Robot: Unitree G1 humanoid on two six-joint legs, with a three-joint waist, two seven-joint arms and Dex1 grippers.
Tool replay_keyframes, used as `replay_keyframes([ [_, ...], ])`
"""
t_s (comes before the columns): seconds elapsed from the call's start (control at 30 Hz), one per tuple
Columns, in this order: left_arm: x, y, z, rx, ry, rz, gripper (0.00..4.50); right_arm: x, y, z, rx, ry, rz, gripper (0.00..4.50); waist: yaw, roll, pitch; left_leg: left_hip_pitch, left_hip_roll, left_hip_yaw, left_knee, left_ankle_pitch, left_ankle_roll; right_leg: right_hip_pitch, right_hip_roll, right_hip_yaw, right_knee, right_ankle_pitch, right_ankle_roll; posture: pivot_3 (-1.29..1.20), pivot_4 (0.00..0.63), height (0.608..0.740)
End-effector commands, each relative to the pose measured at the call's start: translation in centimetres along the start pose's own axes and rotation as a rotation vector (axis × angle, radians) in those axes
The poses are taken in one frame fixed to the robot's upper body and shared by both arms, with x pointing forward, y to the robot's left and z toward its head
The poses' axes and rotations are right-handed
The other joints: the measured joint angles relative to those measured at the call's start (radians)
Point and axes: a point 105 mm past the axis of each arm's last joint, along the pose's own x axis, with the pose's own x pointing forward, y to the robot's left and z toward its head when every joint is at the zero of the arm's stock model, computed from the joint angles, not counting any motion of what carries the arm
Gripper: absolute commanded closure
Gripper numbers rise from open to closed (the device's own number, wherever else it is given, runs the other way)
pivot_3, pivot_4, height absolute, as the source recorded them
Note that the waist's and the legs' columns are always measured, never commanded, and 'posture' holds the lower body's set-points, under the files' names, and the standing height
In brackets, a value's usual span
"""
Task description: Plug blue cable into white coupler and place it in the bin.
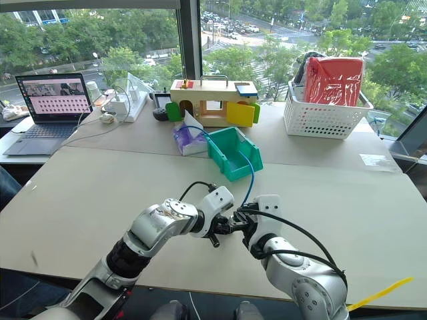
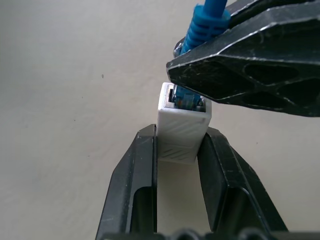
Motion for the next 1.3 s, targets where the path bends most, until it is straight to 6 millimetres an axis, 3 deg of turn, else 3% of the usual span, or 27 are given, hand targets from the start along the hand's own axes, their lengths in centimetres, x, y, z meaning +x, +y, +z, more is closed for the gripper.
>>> replay_keyframes([
  [0.03, -1.0, 0.2, 1.9, 0.004, -0.086, 0.028, 3.77, -0.1, 1.2, -6.0, 0.067, 0.254, 0.082, 4.5, 0.0, 0.0, -0.003, 0.0, 0.0, 0.0, 0.0, 0.0, 0.0, 0.0, 0.0, 0.0, 0.0, 0.0, 0.0, 0.0, 0.15, 0.74],
  [0.17, -1.2, 0.8, 1.6, 0.03, -0.082, 0.063, 3.77, 0.0, 0.6, -5.4, 0.05, 0.222, 0.052, 4.5, -0.001, 0.001, -0.006, 0.001, 0.0, 0.0, 0.0, 0.0, 0.0, 0.001, 0.0, 0.0, 0.0, -0.001, 0.001, 0.0, 0.15, 0.74],
  [0.53, -1.5, 0.0, 0.2, 0.02, -0.056, -0.047, 3.77, -0.7, -0.2, 0.8, 0.091, -0.098, 0.019, 4.5, -0.006, 0.002, -0.005, 0.001, 0.001, 0.0, -0.002, 0.0, 0.0, -0.001, 0.0, 0.0, 0.0, -0.003, 0.002, 0.0, 0.15, 0.74],
  [0.6, -1.5, -0.3, -0.1, 0.034, -0.063, -0.088, 2.82, -1.1, -0.6, 2.2, 0.079, -0.148, 0.006, 4.5, -0.006, 0.002, -0.005, 0.0, 0.001, 0.0, -0.002, 0.0, 0.0, -0.001, 0.0, 0.0, 0.0, -0.003, 0.002, 0.0, 0.15, 0.74],
  [0.63, -1.5, -0.5, -0.2, 0.03, -0.067, -0.109, 2.68, -1.3, -0.9, 2.8, 0.073, -0.167, 0.002, 4.5, -0.007, 0.003, -0.004, 0.0, 0.0, 0.0, -0.002, 0.0, 0.0, -0.002, 0.0, 0.0, 0.0, -0.003, 0.002, 0.0, 0.15, 0.74],
  [0.83, -1.4, -0.1, -0.3, 0.056, -0.105, -0.122, 0.58, -2.2, -2.1, 7.6, 0.074, -0.305, -0.003, 4.5, -0.003, 0.004, -0.003, 0.0, 0.0, 0.001, -0.002, 0.0, 0.0, -0.002, 0.0, 0.0, 0.0, -0.003, 0.002, 0.0, 0.15, 0.74],
  [1.03, -3.2, -0.4, 0.8, 0.117, -0.33, -0.201, 0.58, -2.3, -2.3, 12.9, 0.019, -0.399, 0.086, 4.5, -0.006, 0.006, -0.001, -0.001, 0.0, 0.001, -0.002, 0.0, 0.0, -0.003, 0.0, 0.0, 0.0, 0.001, -0.004, 0.0, 0.15, 0.74],
  [1.17, -4.7, 0.6, 1.4, 0.115, -0.517, -0.148, 0.58, -0.6, -2.6, 16.2, -0.098, -0.404, 0.142, 4.5, -0.009, 0.007, 0.0, -0.001, -0.001, 0.003, -0.002, 0.0, 0.0, -0.003, -0.001, 0.001, 0.0, 0.001, -0.005, 0.0, 0.15, 0.74],
  [1.3, -5.6, 2.5, 1.5, 0.056, -0.613, 0.005, 0.58, 3.4, -4.1, 18.8, -0.243, -0.387, 0.103, 4.5, -0.01, 0.007, 0.0, -0.001, -0.001, 0.004, -0.002, 0.0, 0.0, -0.003, -0.001, 0.001, 0.0, 0.001, -0.004, 0.0, 0.15, 0.74],
])
